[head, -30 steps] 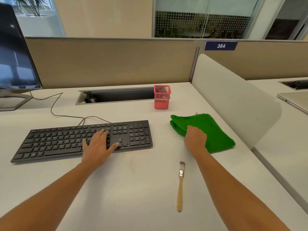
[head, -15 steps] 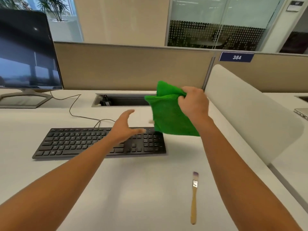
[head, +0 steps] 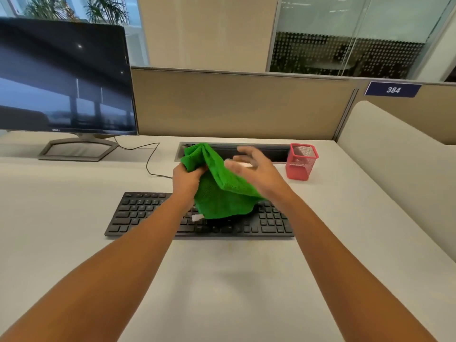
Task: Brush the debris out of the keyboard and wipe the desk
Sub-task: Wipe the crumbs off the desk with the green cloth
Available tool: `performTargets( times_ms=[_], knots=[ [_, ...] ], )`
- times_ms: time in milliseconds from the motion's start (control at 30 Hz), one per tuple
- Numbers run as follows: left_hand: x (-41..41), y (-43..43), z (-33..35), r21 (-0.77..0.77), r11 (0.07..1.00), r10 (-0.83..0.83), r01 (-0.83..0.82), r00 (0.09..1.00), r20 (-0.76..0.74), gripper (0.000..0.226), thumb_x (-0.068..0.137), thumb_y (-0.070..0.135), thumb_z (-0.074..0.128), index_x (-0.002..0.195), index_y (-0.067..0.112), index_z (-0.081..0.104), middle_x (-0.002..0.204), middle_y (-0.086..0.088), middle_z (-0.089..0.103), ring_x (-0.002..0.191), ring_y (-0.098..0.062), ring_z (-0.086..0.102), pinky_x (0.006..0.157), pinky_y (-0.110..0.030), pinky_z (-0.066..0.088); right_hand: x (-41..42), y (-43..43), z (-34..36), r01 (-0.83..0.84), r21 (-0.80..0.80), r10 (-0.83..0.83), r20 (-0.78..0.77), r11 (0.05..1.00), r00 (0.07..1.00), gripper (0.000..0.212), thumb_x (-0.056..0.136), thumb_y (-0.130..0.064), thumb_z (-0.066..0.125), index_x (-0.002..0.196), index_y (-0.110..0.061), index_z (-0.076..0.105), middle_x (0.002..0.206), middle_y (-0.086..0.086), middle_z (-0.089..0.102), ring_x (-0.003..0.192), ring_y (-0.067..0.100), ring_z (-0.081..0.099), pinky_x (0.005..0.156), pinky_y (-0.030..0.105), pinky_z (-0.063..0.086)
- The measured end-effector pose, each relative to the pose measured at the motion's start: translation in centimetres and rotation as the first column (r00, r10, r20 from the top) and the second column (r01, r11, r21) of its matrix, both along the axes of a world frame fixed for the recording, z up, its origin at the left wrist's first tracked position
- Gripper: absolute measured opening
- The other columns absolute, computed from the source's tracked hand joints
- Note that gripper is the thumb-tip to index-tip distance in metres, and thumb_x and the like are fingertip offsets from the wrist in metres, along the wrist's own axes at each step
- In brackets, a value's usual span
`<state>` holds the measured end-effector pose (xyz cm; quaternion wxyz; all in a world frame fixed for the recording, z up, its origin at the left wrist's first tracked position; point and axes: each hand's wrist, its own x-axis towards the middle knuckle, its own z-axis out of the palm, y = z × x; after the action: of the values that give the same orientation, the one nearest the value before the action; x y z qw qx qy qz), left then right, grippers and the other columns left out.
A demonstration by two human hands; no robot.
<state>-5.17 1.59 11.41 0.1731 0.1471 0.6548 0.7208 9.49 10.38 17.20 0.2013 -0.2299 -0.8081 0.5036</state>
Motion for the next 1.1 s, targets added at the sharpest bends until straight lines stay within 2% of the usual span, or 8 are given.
performTargets(
  times_ms=[100, 267, 433, 567, 667, 833, 967, 1100],
  knots=[
    [-1.1, -0.9, -0.7, 0.052, 0.998, 0.031, -0.038, 0.991, 0.132, 0.013, 0.084, 0.005, 0.068, 0.093, 0.012, 0.062, 0.088, -0.009, 0.065, 0.096, -0.033, 0.063, 0.087, -0.047, 0.053, -0.2, -0.8, -3.1, -0.13, 0.15, 0.101, 0.187, 0.98, 0.977, 0.092, 0.07, -0.047, 0.075, 0.145, -0.026, 0.024, 0.148, -0.002, 0.036, 0.13, 0.017, 0.041, 0.106, 0.038, 0.039],
    [-1.3, -2.2, -1.7, 0.116, 0.993, -0.004, -0.038, 0.939, 0.343, 0.012, 0.094, 0.006, 0.049, 0.099, 0.007, 0.059, 0.084, -0.009, 0.062, 0.076, -0.021, 0.061, 0.065, -0.033, 0.051, -2.9, -2.9, -7.9, -0.236, 0.507, 0.068, 0.328, 0.829, 0.942, 0.097, 0.073, -0.055, 0.069, 0.149, -0.027, 0.015, 0.153, -0.002, 0.025, 0.138, 0.018, 0.027, 0.112, 0.04, 0.03],
    [-2.5, -5.3, -2.6, 0.237, 0.969, -0.161, 0.064, 0.896, 0.415, 0.015, 0.095, 0.012, 0.045, 0.099, 0.01, 0.059, 0.095, -0.008, 0.064, 0.086, -0.02, 0.06, 0.077, -0.037, 0.05, -5.5, -4.9, -10.1, -0.1, 0.62, -0.025, 0.19, 0.778, 0.981, 0.067, 0.084, -0.017, 0.064, 0.144, -0.011, 0.033, 0.137, 0.007, 0.045, 0.125, 0.024, 0.039, 0.108, 0.031, 0.031],
    [-4.3, -8.4, -3.9, 0.049, 0.998, 0.033, -0.042, 0.987, 0.159, 0.02, 0.096, 0.019, 0.05, 0.115, 0.011, 0.051, 0.103, -0.005, 0.06, 0.093, -0.018, 0.057, 0.076, -0.032, 0.05, -7.5, -6.1, -10.1, -0.054, 0.796, -0.037, 0.096, 0.603, 0.995, 0.055, 0.052, -0.004, 0.084, 0.104, 0.0, 0.067, 0.091, 0.013, 0.065, 0.083, 0.032, 0.061, 0.064, 0.039, 0.055],
    [-6.4, -11.7, -6.3, -0.264, 0.955, 0.073, -0.135, 0.97, -0.232, 0.032, 0.098, 0.028, 0.049, 0.126, 0.012, 0.053, 0.115, -0.002, 0.058, 0.108, -0.018, 0.052, 0.094, -0.032, 0.042, -8.8, -8.2, -10.2, -0.265, 0.868, -0.015, 0.299, 0.42, 0.954, 0.052, 0.072, -0.031, 0.074, 0.117, -0.01, 0.06, 0.111, 0.009, 0.057, 0.105, 0.029, 0.05, 0.082, 0.039, 0.044],
    [-9.0, -16.2, -9.9, -0.519, 0.837, -0.184, -0.171, 0.807, -0.561, 0.063, 0.086, 0.055, 0.033, 0.125, 0.011, 0.055, 0.119, -0.005, 0.059, 0.112, -0.024, 0.053, 0.095, -0.038, 0.04, -9.7, -8.3, -11.9, -0.356, 0.732, -0.069, 0.48, 0.58, 0.874, 0.077, 0.08, -0.075, 0.035, 0.145, -0.035, 0.025, 0.155, 0.002, 0.017, 0.143, 0.026, 0.012, 0.11, 0.055, 0.014],
    [-10.0, -17.3, -11.7, -0.647, 0.757, -0.339, -0.091, 0.792, -0.508, 0.086, 0.079, 0.068, 0.023, 0.146, 0.015, 0.031, 0.152, -0.003, 0.032, 0.14, -0.02, 0.027, 0.115, -0.046, 0.017, -11.0, -8.6, -12.8, -0.398, 0.647, -0.079, 0.579, 0.651, 0.812, 0.067, 0.089, -0.067, 0.027, 0.147, -0.042, 0.004, 0.159, 0.0, 0.0, 0.146, 0.029, -0.004, 0.11, 0.063, -0.001],
    [-9.8, -17.4, -11.9, -0.589, 0.808, -0.323, -0.022, 0.819, -0.475, 0.084, 0.08, 0.071, 0.022, 0.149, 0.025, 0.019, 0.151, 0.009, 0.031, 0.137, -0.007, 0.028, 0.116, -0.036, 0.009, -13.5, -10.8, -12.8, -0.36, 0.647, -0.075, 0.543, 0.672, 0.836, 0.06, 0.094, -0.056, 0.032, 0.147, -0.041, 0.007, 0.159, 0.0, 0.002, 0.145, 0.033, -0.002, 0.109, 0.066, -0.002]
  ],
)
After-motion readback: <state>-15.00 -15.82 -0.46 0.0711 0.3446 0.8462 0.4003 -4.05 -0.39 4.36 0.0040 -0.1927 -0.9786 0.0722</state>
